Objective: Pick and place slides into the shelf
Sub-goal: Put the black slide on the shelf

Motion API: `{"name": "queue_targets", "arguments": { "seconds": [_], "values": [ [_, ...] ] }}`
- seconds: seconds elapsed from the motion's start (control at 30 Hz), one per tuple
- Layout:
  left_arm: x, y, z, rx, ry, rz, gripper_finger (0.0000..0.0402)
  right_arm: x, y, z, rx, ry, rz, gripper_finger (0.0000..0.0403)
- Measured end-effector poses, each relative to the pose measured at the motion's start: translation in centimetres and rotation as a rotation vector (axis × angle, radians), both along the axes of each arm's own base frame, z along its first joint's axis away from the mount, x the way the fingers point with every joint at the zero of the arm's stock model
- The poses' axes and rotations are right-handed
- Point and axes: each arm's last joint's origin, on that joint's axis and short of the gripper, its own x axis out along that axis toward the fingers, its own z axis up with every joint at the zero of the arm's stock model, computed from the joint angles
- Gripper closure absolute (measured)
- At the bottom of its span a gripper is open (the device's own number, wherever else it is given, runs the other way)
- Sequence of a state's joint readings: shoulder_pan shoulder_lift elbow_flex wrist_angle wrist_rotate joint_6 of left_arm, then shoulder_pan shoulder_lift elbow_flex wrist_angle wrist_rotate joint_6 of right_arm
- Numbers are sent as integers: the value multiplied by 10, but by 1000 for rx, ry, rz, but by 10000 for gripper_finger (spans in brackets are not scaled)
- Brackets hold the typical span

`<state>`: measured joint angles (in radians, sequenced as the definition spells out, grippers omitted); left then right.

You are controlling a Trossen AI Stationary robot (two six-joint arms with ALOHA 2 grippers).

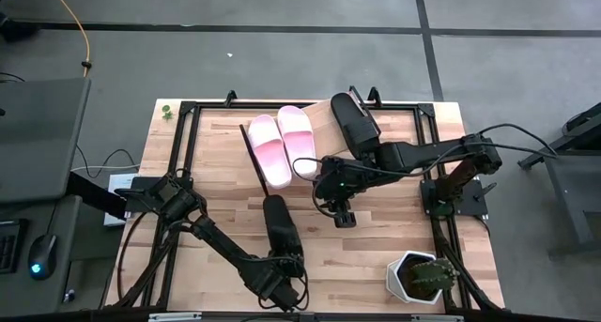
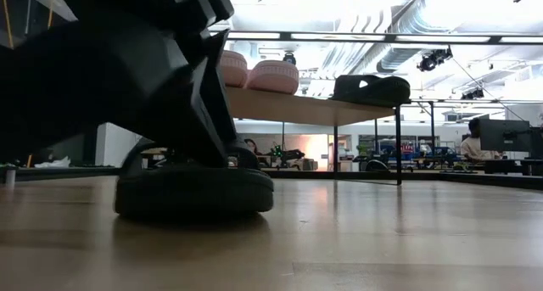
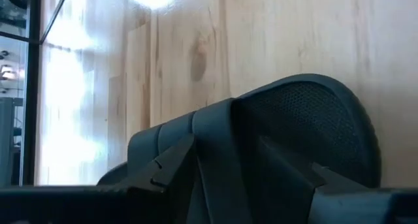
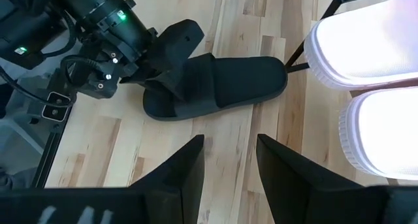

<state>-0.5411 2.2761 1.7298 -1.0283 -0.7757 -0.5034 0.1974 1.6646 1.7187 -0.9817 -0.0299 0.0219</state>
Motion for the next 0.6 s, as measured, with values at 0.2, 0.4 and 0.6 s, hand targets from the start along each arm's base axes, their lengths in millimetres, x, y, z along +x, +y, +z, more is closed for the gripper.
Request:
{"name": "queue_targets", "arguments": {
  "seconds": [0.2,0.4,0.6],
  "values": [
    [3,6,0,-2,-2,18,305,0,0,0,-1,0,2,273],
    [4,8,-1,-36,11,26,384,0,0,0,-5,1,6,273],
    [4,8,-1,-58,7,44,387,-1,0,-1,-5,11,3,273]
  ]
}}
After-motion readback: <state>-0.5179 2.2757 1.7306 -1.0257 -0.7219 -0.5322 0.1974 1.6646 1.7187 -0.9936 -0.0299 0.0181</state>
